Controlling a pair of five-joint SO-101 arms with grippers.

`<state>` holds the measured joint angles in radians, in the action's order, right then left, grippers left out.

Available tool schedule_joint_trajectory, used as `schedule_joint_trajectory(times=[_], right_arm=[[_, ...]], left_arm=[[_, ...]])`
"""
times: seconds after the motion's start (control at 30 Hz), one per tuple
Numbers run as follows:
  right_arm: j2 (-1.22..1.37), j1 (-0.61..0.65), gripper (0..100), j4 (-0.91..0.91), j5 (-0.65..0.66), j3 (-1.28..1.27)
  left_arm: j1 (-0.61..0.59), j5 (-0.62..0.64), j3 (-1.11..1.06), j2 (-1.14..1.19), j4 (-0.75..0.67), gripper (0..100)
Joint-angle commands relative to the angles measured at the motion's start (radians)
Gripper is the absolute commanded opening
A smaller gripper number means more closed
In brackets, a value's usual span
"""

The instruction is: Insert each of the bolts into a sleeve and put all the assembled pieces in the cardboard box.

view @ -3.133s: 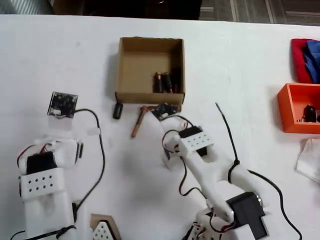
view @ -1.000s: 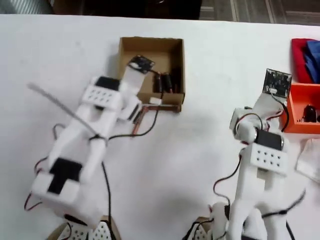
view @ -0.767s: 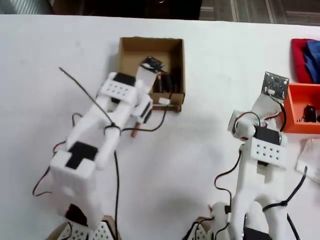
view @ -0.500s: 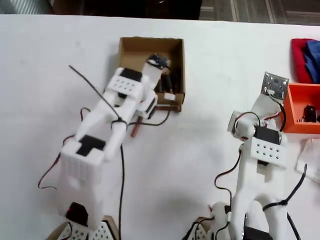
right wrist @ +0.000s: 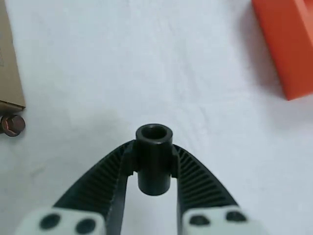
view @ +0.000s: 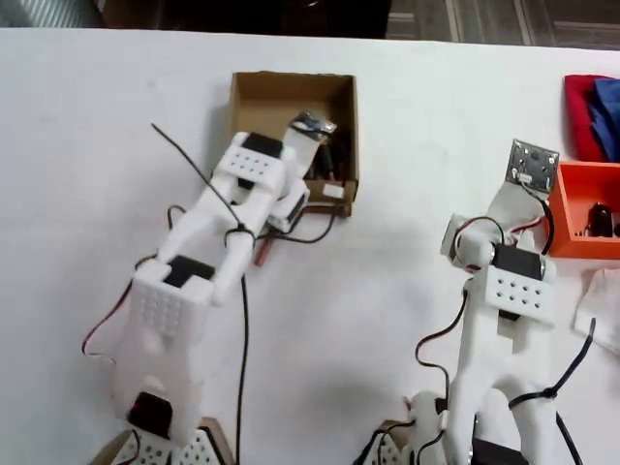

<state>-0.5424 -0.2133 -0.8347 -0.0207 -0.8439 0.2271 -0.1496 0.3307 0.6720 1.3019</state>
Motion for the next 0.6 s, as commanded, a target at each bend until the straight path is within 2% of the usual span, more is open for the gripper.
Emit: schedule_joint_trajectory(times=[0.0,0.23,0.57], right_arm=[[0.002,-0.010,2.2,-0.002,-0.009,0.034],[-0.004,-0.010,2.2,0.004,-0.009,0.017],[-0.007,0.007,2.2,0.013,-0.012,-0.003]], left_arm=[[-0.002,-0.002,0.031,-0.008,0.012,4],[0.006,-0.002,0.070,-0.089,0.147,3],[-0.003,0.003,0.064,-0.516,0.331,3]])
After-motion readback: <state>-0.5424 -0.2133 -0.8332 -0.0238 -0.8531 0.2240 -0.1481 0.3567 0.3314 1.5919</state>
